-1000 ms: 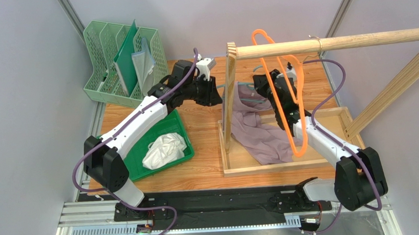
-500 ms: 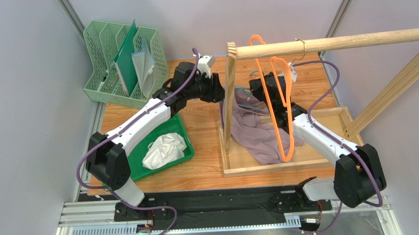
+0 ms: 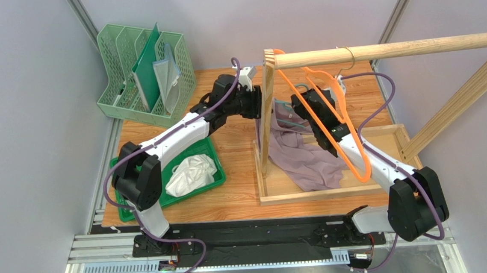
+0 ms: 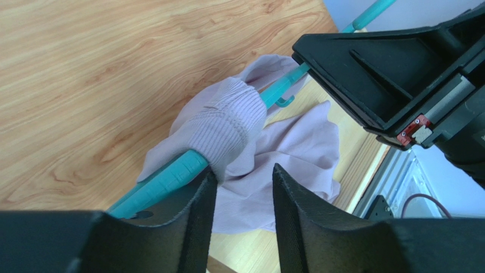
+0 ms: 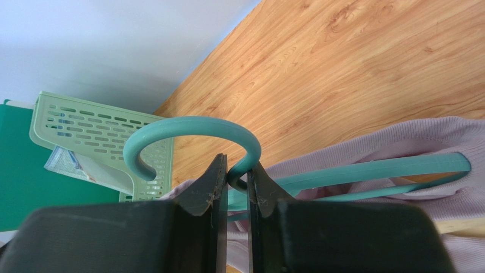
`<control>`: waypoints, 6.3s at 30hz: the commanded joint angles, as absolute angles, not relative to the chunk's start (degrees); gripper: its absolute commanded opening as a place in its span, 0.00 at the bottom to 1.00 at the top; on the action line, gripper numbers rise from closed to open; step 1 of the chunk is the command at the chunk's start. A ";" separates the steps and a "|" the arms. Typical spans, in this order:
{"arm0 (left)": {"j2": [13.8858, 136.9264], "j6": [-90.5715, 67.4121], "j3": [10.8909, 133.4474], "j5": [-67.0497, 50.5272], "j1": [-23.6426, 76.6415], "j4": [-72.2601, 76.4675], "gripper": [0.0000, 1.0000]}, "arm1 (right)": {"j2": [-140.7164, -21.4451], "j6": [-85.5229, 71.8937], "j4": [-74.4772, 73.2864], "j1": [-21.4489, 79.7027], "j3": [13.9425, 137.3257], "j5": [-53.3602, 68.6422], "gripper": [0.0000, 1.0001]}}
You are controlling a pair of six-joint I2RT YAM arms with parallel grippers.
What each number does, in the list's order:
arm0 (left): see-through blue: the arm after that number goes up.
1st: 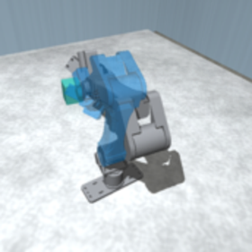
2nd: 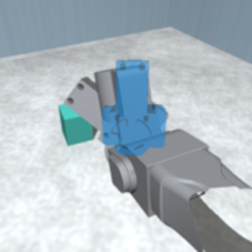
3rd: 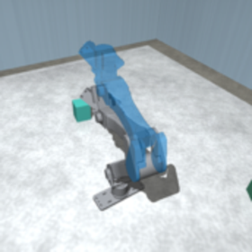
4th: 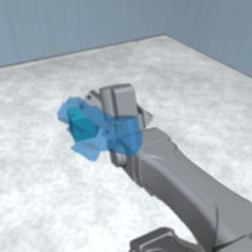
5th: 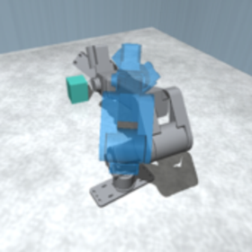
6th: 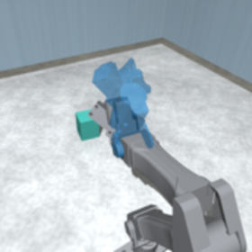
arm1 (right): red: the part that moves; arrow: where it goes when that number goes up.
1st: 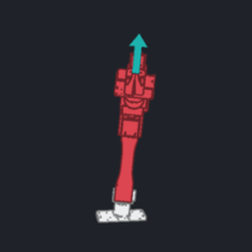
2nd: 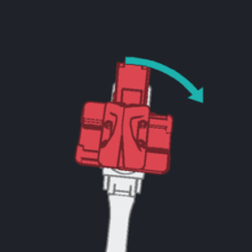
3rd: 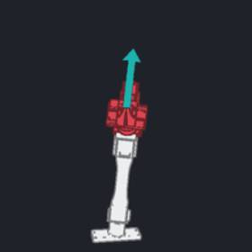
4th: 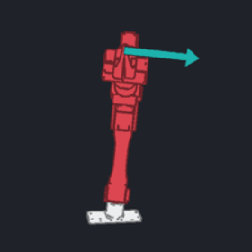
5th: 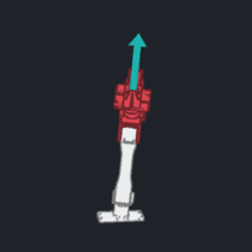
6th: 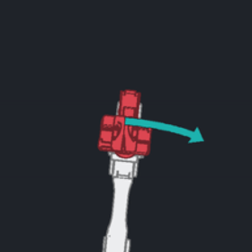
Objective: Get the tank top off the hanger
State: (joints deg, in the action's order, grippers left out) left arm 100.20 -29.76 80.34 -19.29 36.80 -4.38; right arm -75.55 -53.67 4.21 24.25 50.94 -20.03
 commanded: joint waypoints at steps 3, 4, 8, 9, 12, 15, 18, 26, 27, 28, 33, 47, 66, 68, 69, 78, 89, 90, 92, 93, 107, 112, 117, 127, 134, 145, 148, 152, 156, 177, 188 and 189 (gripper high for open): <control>102.57 -31.02 84.55 -19.77 36.91 -2.02 0.32 | -72.60 -55.46 7.30 24.79 48.87 -20.92 0.00; 102.48 -31.03 84.72 -19.60 36.91 -2.11 0.29 | -72.42 -55.55 7.21 24.70 48.43 -20.83 0.00; 102.48 -31.11 85.16 -17.32 36.91 -3.25 0.15 | -70.93 -56.16 7.12 24.78 47.03 -20.74 0.00; 102.48 -31.11 85.51 -17.14 36.91 -3.25 0.13 | -70.23 -56.51 7.12 24.70 46.67 -20.92 0.00; 102.83 -31.46 85.52 -17.23 36.91 -3.43 0.10 | -69.17 -57.13 7.03 24.70 45.18 -20.92 0.00; 103.36 -32.08 85.08 -17.58 37.00 -2.81 0.03 | -68.21 -57.83 6.86 24.70 44.30 -20.66 0.00; 102.92 -33.04 84.64 -17.84 37.00 -2.46 0.00 | -67.59 -58.36 5.90 24.70 44.30 -20.21 0.00; 92.38 -33.75 80.77 -5.22 36.91 -9.64 0.00 | -63.82 -55.46 1.14 24.70 42.37 -22.32 0.00; 90.98 -33.49 80.86 -4.23 36.65 -10.62 0.00 | -62.50 -54.85 0.36 24.70 42.02 -22.32 0.00; 90.44 -32.96 80.86 -3.44 36.56 -11.59 0.00 | -61.79 -54.50 0.26 24.70 41.49 -21.98 0.00; 85.79 -33.22 76.66 1.58 34.99 -13.63 0.00 | -56.97 -53.79 -1.23 24.44 38.77 -21.27 0.00; 77.52 -31.37 63.11 -6.06 33.22 -7.21 0.00 | -55.99 -59.05 -0.44 18.55 37.53 -17.75 0.00; 77.60 -36.21 56.95 -8.95 31.12 -3.00 0.00 | -52.65 -68.02 -2.99 18.28 41.57 -12.84 0.00; 80.75 -36.12 58.87 -11.59 30.94 -2.20 0.00 | -53.52 -69.25 -1.94 18.02 41.75 -11.52 0.00; 82.08 -36.30 59.84 -14.99 30.94 -1.68 0.00 | -54.13 -69.87 -1.41 18.10 41.75 -10.82 0.00; 93.16 -42.98 64.85 -26.08 30.94 5.81 0.00 | -62.22 -79.80 11.86 18.10 40.60 -0.89 0.00; 102.47 -44.91 71.19 -29.88 30.94 4.57 0.00 | -57.05 -84.37 22.85 18.11 36.21 3.77 0.00; 102.92 -44.83 71.54 -29.97 30.94 4.40 0.00 | -56.61 -84.72 22.76 18.19 36.04 4.04 0.00; 104.23 -44.56 72.51 -29.71 30.94 3.96 0.00 | -55.29 -86.74 22.94 18.19 35.42 4.83 0.00; 104.59 -44.04 72.94 -29.36 30.94 3.08 0.00 | -54.59 -87.01 22.68 18.19 35.07 4.92 0.00; 104.24 -40.00 76.99 -26.55 30.06 -3.42 0.00 | -42.20 -77.53 -1.65 18.19 38.93 1.41 0.00; 103.27 -39.02 76.90 -26.01 29.88 -5.01 0.00 | -38.85 -73.75 -5.26 18.11 39.90 0.36 0.00; 103.18 -39.55 76.55 -30.49 30.93 -3.25 0.00 | -38.14 -67.95 -8.52 18.19 40.95 -5.18 0.00; 96.00 -37.97 72.18 -24.53 33.40 -5.81 0.27 | -34.89 -54.76 -19.41 18.11 45.00 -19.06 0.00; 85.97 -37.62 65.05 -22.68 30.68 -4.65 0.56 | -35.68 -48.61 -22.50 18.19 47.46 -24.52 0.00; 75.14 -27.45 63.88 -32.15 23.64 -6.68 0.66 | -45.34 -40.17 -26.80 18.11 53.78 -22.59 0.00; 80.13 -24.53 70.56 -39.88 23.64 -8.69 0.66 | -47.46 -38.94 -28.39 18.02 55.63 -21.71 0.00; 86.12 -24.53 76.02 -46.75 25.91 -5.98 0.65 | -50.88 -39.28 -30.49 16.79 57.21 -20.04 0.00; 93.23 -18.30 83.11 -48.25 31.19 -7.81 0.65 | -54.13 -40.95 -33.39 15.74 59.41 -18.90 0.00; 107.66 -9.23 93.69 -59.68 38.32 -13.09 0.64 | -62.75 -40.96 -34.01 12.13 61.61 -8.96 0.00; 108.11 -6.68 93.87 -57.22 39.90 -17.49 0.51 | -61.09 -42.01 -34.80 11.95 62.14 -4.31 0.00; 108.11 -6.77 93.87 -56.87 39.99 -17.66 0.48 | -60.82 -41.92 -34.80 11.87 62.14 -3.96 0.00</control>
